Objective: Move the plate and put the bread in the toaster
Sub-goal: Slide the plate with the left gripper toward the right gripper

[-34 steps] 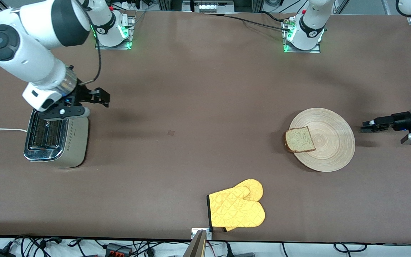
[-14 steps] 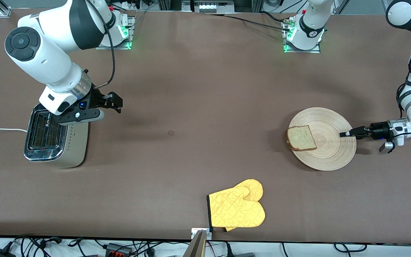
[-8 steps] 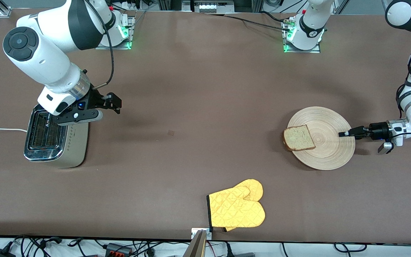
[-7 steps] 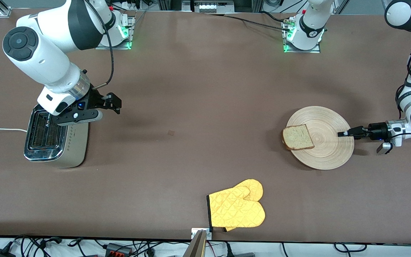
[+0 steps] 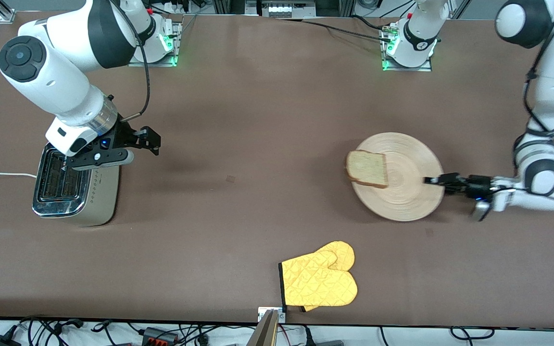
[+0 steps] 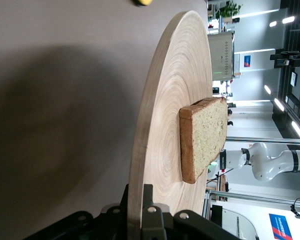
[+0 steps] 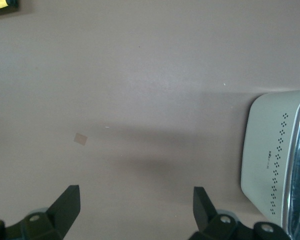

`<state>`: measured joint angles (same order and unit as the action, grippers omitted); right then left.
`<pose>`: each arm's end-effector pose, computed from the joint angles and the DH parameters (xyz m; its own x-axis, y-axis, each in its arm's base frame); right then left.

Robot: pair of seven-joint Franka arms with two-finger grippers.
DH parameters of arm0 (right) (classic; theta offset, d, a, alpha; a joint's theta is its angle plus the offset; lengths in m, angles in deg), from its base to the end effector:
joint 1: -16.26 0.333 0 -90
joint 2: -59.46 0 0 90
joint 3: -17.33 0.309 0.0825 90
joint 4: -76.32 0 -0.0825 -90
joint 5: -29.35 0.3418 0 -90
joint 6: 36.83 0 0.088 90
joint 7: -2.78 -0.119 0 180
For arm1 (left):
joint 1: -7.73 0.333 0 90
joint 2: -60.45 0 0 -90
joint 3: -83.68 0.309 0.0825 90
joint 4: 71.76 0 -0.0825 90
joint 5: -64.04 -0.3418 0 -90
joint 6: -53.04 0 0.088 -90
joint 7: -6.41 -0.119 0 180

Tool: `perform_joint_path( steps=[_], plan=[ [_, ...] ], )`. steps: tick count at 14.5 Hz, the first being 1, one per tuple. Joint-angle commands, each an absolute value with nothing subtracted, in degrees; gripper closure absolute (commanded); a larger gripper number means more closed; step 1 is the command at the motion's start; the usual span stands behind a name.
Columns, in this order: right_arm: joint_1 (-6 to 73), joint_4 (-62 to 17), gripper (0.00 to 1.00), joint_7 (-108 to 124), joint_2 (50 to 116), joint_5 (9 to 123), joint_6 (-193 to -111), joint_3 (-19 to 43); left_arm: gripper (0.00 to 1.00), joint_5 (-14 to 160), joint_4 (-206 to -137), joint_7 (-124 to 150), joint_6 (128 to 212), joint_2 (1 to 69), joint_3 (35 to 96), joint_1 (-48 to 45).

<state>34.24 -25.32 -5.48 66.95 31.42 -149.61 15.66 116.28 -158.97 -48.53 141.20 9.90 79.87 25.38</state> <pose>0.5436 0.1627 0.4815 0.9903 0.1262 0.0585 0.1286 -0.9909 -0.0391 0.5906 0.0517 0.1614 0.9619 -0.2719 0.0298 -0.1213 -0.3266 0.9373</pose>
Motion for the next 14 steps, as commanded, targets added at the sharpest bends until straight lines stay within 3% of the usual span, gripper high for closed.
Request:
perform_joint_path(
  steps=[1, 6, 10, 14],
  plan=[
    [33.8, -24.7, 0.0, -5.2, 67.1, 32.2, -149.7, 15.7, 0.99, 121.4, -160.3, -47.0, 144.2, 11.0, 80.3, 18.4],
    [33.8, -24.8, 0.0, -5.0, 67.6, 32.2, -149.9, 15.7, 0.99, 132.0, -166.1, -47.3, 154.3, 11.1, 79.2, 8.0],
    [34.1, -24.8, 0.0, -5.3, 68.2, 32.2, -149.9, 15.7, 0.99, 137.3, -169.5, -47.5, 164.6, 11.1, 72.9, 7.1],
    [34.9, -24.5, 0.0, -5.9, 69.5, 32.2, -149.9, 16.1, 0.99, 137.3, -169.8, -47.6, 168.9, 10.6, 72.1, 5.1]
  ],
)
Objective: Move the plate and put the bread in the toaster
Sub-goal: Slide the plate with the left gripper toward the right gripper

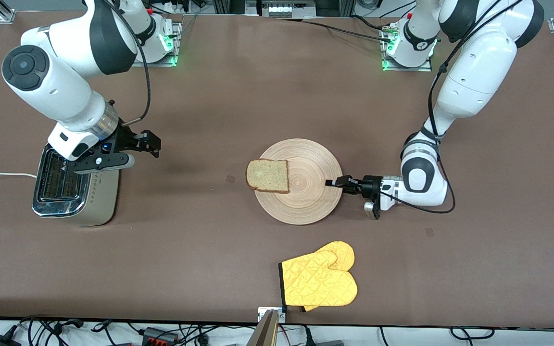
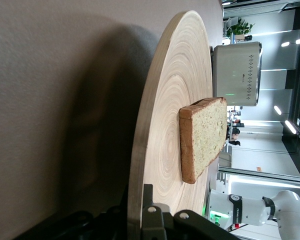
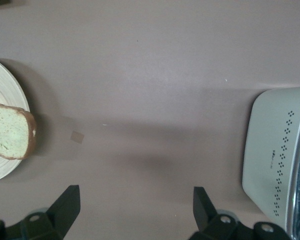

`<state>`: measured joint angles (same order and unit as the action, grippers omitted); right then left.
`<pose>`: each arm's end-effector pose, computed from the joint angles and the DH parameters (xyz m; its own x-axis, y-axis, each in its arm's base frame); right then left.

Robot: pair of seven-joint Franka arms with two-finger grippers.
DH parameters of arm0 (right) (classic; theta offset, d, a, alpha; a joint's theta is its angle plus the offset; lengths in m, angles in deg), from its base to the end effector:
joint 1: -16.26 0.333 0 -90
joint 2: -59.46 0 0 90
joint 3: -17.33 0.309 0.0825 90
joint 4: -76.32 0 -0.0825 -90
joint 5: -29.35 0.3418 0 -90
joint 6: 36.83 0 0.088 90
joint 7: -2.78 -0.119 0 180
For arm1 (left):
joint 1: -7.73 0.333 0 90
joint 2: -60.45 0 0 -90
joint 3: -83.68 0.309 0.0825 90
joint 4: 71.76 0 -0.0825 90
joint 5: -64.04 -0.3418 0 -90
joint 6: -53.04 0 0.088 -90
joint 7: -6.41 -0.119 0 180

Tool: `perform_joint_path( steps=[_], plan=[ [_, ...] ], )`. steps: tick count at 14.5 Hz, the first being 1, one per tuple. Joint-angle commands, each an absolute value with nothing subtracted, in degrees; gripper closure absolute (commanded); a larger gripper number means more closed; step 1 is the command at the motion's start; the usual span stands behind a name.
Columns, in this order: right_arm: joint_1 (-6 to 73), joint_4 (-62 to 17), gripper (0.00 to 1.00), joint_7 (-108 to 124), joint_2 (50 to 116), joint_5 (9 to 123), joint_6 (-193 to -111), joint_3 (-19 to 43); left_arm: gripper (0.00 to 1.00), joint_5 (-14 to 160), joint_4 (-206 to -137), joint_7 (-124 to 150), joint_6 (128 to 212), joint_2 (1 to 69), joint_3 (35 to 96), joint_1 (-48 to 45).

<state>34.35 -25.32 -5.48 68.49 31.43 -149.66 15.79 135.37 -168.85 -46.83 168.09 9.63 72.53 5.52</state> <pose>0.5467 0.1661 0.4662 0.9909 0.1306 0.0329 0.1318 -0.9907 -0.0348 0.5712 -0.1957 0.1145 0.9840 -0.1783 -0.0012 -0.0664 -0.3726 0.9256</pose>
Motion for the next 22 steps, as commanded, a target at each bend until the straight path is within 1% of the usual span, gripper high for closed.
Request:
perform_joint_path(
  steps=[1, 4, 7, 8, 9, 10, 11, 12, 13, 16, 17, 19, 20, 22],
  plan=[
    [35.4, -24.4, 0.0, -5.9, 69.6, 32.2, -150.0, 16.2, 0.99, 137.3, -169.8, -47.5, 170.0, 10.6, 72.1, 4.3],
    [37.2, -23.4, 0.0, -11.5, 72.1, 32.3, -150.1, 16.3, 0.99, 137.3, -170.3, -47.2, 172.0, 10.4, 72.1, 2.8],
    [40.7, -23.0, 0.0, -20.4, 75.1, 32.6, -150.6, 16.3, 0.99, 137.3, -170.5, -47.3, 172.0, 10.4, 72.1, 2.3],
    [41.2, -23.0, 0.0, -22.4, 76.2, 34.3, -150.6, 16.3, 0.97, 137.3, -170.5, -47.4, 172.0, 10.4, 72.1, 2.2],
    [41.5, -23.0, 0.0, -23.7, 77.0, 38.4, -150.9, 16.3, 0.92, 137.3, -170.6, -47.4, 172.0, 10.4, 72.1, 2.2],
    [41.3, -23.1, 0.0, -23.8, 78.0, 42.6, -150.9, 16.2, 0.83, 137.3, -170.6, -47.4, 172.0, 10.4, 72.1, 2.2],
    [41.1, -23.2, 0.0, -23.8, 78.5, 44.4, -150.8, 16.3, 0.68, 137.1, -170.6, -47.4, 172.0, 10.4, 72.1, 2.3],
    [41.0, -23.3, 0.0, -23.9, 79.3, 45.0, -150.9, 16.2, 0.21, 137.1, -170.6, -48.0, 172.0, 10.5, 72.1, 2.4],
    [41.0, -23.2, 0.0, -23.9, 80.0, 45.3, -151.1, 16.3, 0.0, 137.1, -170.8, -48.0, 171.9, 11.0, 72.1, 2.6],
    [40.5, -23.3, 0.0, -24.6, 83.5, 55.9, -152.3, 16.2, 0.0, 136.3, -170.7, -47.8, 171.0, 12.9, 72.7, 3.9],
    [40.6, -23.2, 0.0, -24.6, 84.6, 57.3, -152.6, 16.2, 0.0, 134.7, -170.7, -47.7, 169.6, 14.2, 73.0, 4.6],
    [41.1, -23.2, 0.0, -24.6, 85.9, 57.7, -153.5, 16.2, 0.0, 125.4, -169.7, -47.4, 166.3, 16.1, 73.3, 8.2],
    [41.0, -23.2, 0.0, -24.6, 87.0, 59.6, -154.2, 16.2, 0.0, 120.3, -168.4, -47.6, 165.3, 16.9, 73.2, 10.3],
    [41.1, -23.1, 0.0, -23.5, 90.2, 66.5, -157.0, 16.2, 0.0, 110.9, -164.2, -46.9, 160.5, 17.9, 73.3, 12.0]
  ],
)
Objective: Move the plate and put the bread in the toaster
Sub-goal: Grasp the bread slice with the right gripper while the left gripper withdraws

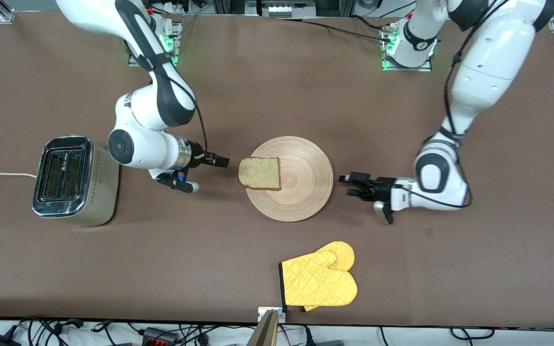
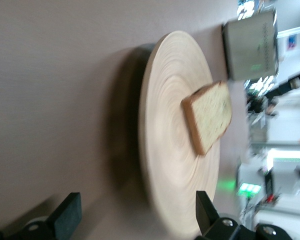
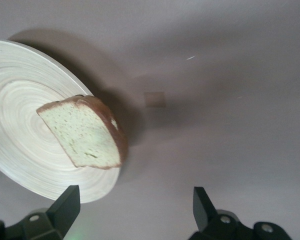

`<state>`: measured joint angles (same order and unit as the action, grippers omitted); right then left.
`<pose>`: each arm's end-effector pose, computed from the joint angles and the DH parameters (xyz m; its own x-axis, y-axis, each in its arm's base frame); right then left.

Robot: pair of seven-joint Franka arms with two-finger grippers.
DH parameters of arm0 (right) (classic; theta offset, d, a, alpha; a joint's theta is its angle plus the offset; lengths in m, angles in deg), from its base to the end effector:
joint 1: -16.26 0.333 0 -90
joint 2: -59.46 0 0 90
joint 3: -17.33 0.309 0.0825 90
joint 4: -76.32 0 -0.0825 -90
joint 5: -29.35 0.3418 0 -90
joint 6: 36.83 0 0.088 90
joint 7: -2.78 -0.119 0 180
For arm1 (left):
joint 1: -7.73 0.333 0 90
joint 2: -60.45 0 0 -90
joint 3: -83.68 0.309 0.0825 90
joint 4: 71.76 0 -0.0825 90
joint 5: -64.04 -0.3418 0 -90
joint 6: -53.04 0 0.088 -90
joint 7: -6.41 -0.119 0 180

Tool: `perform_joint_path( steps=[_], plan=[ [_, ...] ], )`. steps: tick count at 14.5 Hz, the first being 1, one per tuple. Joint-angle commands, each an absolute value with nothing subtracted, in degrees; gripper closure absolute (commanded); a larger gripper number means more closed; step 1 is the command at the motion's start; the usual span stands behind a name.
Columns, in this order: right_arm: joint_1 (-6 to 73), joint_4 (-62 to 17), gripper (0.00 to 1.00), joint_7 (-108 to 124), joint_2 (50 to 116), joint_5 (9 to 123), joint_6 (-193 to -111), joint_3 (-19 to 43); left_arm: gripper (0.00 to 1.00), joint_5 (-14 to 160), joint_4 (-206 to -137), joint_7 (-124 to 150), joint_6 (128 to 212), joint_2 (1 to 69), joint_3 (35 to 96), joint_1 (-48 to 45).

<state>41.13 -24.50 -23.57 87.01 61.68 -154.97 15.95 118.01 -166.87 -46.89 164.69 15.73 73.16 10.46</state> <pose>0.5424 0.2741 0.2960 0.8785 -0.2763 -0.3898 -0.3941 -0.8802 -0.2643 0.5978 -0.1345 0.1755 0.9255 -0.3584 0.1225 -0.2907 -0.4647 0.8364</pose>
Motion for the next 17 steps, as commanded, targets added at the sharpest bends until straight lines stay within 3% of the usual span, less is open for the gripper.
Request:
perform_joint_path(
  steps=[1, 5, 13, 14, 17],
  plan=[
    [41.7, -23.1, 0.0, -23.2, 91.3, 67.7, -158.3, 16.2, 0.0, 106.4, -161.2, -45.3, 157.9, 18.1, 73.7, 12.8],
    [42.8, -22.9, 0.0, -22.5, 94.6, 69.0, -163.7, 16.9, 0.0, 88.4, -151.8, -33.8, 148.1, 20.3, 73.7, 13.9],
    [43.6, -20.8, 0.0, -21.1, 98.1, 71.4, -165.6, 17.6, 0.0, 58.9, -150.2, -20.5, 146.5, 28.8, 73.0, 13.1],
    [43.6, -20.5, 0.05, -21.1, 98.1, 71.5, -165.5, 17.6, 0.0, 55.9, -150.2, -20.5, 146.5, 29.9, 72.7, 13.1],
    [43.5, -20.4, 0.35, -21.1, 98.5, 71.6, -165.5, 17.6, 0.0, 53.1, -150.1, -17.0, 146.5, 32.5, 72.6, 12.7]
  ],
)
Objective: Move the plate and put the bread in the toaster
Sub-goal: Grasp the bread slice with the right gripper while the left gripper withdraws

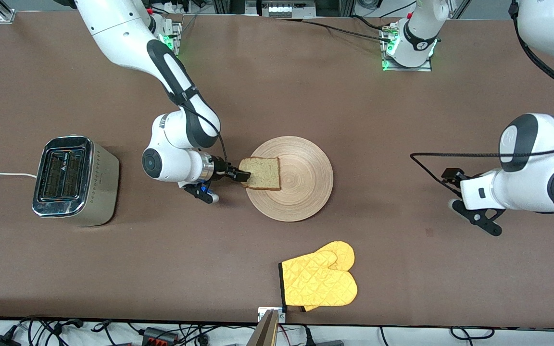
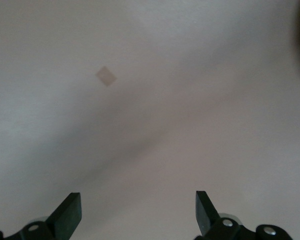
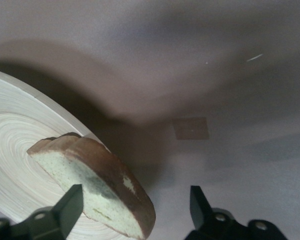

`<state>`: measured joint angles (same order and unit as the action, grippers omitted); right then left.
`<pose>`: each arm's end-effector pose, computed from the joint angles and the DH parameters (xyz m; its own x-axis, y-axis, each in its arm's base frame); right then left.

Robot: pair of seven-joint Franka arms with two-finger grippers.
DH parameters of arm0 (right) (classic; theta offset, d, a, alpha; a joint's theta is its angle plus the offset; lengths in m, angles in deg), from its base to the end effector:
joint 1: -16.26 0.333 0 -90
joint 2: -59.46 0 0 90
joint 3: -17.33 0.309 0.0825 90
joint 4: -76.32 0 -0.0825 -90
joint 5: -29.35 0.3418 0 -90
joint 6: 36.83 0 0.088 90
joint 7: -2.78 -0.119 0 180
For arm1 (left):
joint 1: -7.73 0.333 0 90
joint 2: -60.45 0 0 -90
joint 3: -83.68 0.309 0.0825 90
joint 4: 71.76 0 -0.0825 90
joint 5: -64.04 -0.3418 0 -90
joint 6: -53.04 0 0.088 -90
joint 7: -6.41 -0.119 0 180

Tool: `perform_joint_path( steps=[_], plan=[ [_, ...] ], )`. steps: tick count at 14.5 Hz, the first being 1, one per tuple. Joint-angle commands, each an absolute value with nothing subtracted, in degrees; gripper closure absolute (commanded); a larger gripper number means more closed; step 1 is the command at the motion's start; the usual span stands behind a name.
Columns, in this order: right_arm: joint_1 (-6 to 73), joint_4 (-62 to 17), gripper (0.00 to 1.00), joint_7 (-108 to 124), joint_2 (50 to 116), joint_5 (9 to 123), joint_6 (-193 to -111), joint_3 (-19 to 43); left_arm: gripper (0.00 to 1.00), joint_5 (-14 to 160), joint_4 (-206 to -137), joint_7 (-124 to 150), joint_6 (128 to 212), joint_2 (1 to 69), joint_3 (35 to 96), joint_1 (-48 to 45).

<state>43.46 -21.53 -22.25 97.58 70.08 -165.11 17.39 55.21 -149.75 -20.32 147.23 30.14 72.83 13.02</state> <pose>0.5490 0.3113 0.2136 0.8493 -0.3349 -0.4081 -0.4741 -0.8239 -0.3105 0.6339 -0.0221 0.3966 0.8100 -0.5381 -0.2330 -0.5404 -0.8393 0.0596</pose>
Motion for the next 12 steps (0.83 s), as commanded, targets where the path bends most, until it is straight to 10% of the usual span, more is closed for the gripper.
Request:
perform_joint_path(
  steps=[1, 6, 12],
  plan=[
    [43.5, -20.4, 0.43, -21.1, 98.5, 71.6, -165.5, 17.6, 0.0, 53.2, -150.1, -12.4, 146.5, 34.0, 72.7, 12.9],
    [43.7, -18.3, 0.91, -20.8, 98.5, 71.6, -163.8, 17.6, 0.0, 53.9, -150.0, 4.6, 146.5, 41.9, 73.0, 14.0],
    [43.5, -8.2, 1.0, -21.6, 97.3, 70.5, -151.0, 16.8, 0.0, 64.3, -154.3, 4.5, 143.0, 52.9, 73.4, 16.9]
  ],
)
